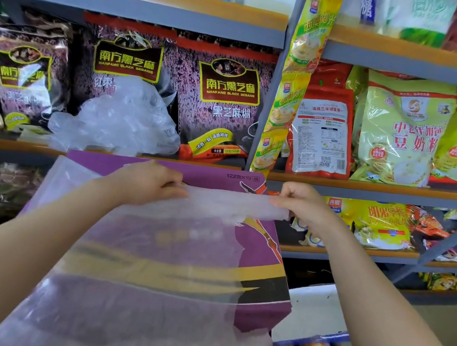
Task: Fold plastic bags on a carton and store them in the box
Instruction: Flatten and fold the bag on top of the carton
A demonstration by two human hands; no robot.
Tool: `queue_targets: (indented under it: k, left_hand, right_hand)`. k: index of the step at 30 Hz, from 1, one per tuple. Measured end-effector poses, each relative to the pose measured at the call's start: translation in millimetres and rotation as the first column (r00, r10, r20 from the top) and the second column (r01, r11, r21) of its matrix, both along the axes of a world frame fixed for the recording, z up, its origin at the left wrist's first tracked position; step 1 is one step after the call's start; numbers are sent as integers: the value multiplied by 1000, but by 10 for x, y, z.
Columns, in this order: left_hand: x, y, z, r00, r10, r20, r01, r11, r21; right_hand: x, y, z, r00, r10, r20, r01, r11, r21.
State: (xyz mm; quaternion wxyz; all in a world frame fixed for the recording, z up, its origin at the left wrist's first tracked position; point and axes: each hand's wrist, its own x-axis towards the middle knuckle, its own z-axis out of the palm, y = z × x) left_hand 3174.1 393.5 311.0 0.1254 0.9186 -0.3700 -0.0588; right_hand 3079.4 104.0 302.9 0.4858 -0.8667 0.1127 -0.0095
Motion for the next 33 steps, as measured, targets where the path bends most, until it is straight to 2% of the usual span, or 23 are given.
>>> queue_targets:
  k: [1,2,4,5,7,9,11,13,19,25,27,29,31,33]
  left_hand:
    - [3,33,-23,997,14,71,-17,999,40]
    - [5,57,-43,992,27,125,-35,997,67]
    - [-18,53,-78,984,45,173,-59,995,81]
    - [-42,30,-94,980,55,192,-70,995,73]
    - [-79,-19,-130,972,97,215,-106,994,31]
    - [-96,-33,-171,968,136,209,-137,990,-10]
    - [-94,-10,-224,972,138,192,-138,990,-13]
    - [-87,28,-277,974,140,177,-139,990,-17]
    - [-159,291,-341,937,175,303,-206,976,72]
    - [-143,482,-245,912,257,319,-297,951,85]
    - [-23,452,-170,899,290,329,-319,947,37]
    - [136,401,-55,874,337,350,-347,937,-35]
    - [295,360,80,846,407,343,-394,912,-111]
    - [410,384,164,833,451,321,-410,892,-190]
  right_hand:
    - [20,44,-9,998,-68,-1,67,987,-143]
    - [35,121,-10,989,-150,13,147,934,-327]
    - [26,386,-23,966,-227,122,249,709,-660]
    - [13,567,-30,967,-153,204,254,643,-722]
    - [-18,959,-12,953,108,283,131,696,-706]
    - [3,1285,-31,927,330,179,-115,704,-701]
    - [57,1458,-124,914,406,-2,-285,637,-716]
    - [98,1472,-246,918,374,-131,-347,601,-720]
    - [3,1105,-378,965,168,-201,-262,625,-735]
    - [-2,934,-294,982,-28,-185,-125,640,-759]
    - [26,1030,-185,996,22,-92,-84,641,-763]
    - [44,1172,-31,991,131,29,-69,683,-727]
    - [35,1312,135,967,233,107,-103,735,-670]
    - [-7,1433,246,935,337,111,-196,751,-631]
